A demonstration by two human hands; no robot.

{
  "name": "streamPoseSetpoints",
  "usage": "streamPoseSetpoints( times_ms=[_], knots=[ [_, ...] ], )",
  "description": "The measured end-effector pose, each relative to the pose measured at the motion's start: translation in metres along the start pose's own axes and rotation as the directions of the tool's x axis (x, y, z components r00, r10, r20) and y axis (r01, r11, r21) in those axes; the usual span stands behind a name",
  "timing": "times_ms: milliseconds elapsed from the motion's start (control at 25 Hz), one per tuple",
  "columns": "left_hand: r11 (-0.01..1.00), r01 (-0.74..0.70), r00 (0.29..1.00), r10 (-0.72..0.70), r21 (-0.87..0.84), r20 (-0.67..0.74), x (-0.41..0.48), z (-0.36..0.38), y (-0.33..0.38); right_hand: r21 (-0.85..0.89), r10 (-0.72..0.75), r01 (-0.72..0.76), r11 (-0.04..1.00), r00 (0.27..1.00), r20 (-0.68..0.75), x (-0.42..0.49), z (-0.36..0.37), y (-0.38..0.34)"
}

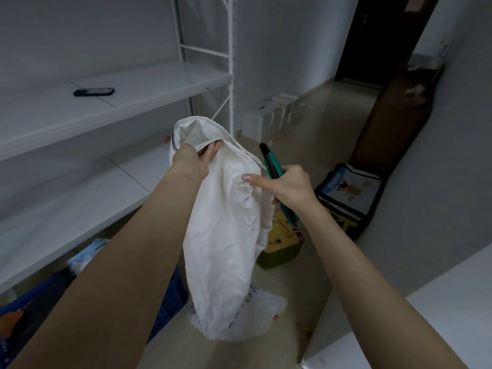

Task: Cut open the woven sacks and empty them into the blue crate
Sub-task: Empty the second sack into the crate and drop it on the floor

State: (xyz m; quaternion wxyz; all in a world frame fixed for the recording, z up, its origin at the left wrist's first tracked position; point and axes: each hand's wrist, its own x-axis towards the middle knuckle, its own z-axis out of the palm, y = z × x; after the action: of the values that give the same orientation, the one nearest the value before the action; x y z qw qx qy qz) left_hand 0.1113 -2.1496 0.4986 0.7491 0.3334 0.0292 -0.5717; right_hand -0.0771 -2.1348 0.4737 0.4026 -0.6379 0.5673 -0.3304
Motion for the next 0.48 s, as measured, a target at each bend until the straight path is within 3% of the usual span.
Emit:
streamPoseSetpoints(
  times_ms=[160, 320, 400, 480],
  knots=[
    [0.988, -0.131, 0.99, 0.126, 0.078, 0.063, 0.008, 0.02, -0.01, -0.076, -0.005, 0.002, 0.997, 0.999, -0.039, 0.001, -0.01, -0.023],
    [0.995, -0.085, 0.996, 0.086, -0.054, 0.021, 0.0, 0.041, -0.016, -0.283, 0.005, -0.009, 0.959, 1.0, -0.017, 0.006, -0.025, -0.032],
    [0.997, -0.078, 0.997, 0.078, -0.002, 0.015, -0.001, 0.047, -0.017, -0.392, 0.015, -0.038, 0.919, 0.998, -0.061, 0.014, -0.033, -0.031],
    [0.994, -0.099, 0.994, 0.097, 0.039, 0.042, -0.001, 0.051, -0.016, -0.381, 0.01, -0.049, 0.923, 0.995, -0.102, 0.023, -0.036, -0.03]
  ],
)
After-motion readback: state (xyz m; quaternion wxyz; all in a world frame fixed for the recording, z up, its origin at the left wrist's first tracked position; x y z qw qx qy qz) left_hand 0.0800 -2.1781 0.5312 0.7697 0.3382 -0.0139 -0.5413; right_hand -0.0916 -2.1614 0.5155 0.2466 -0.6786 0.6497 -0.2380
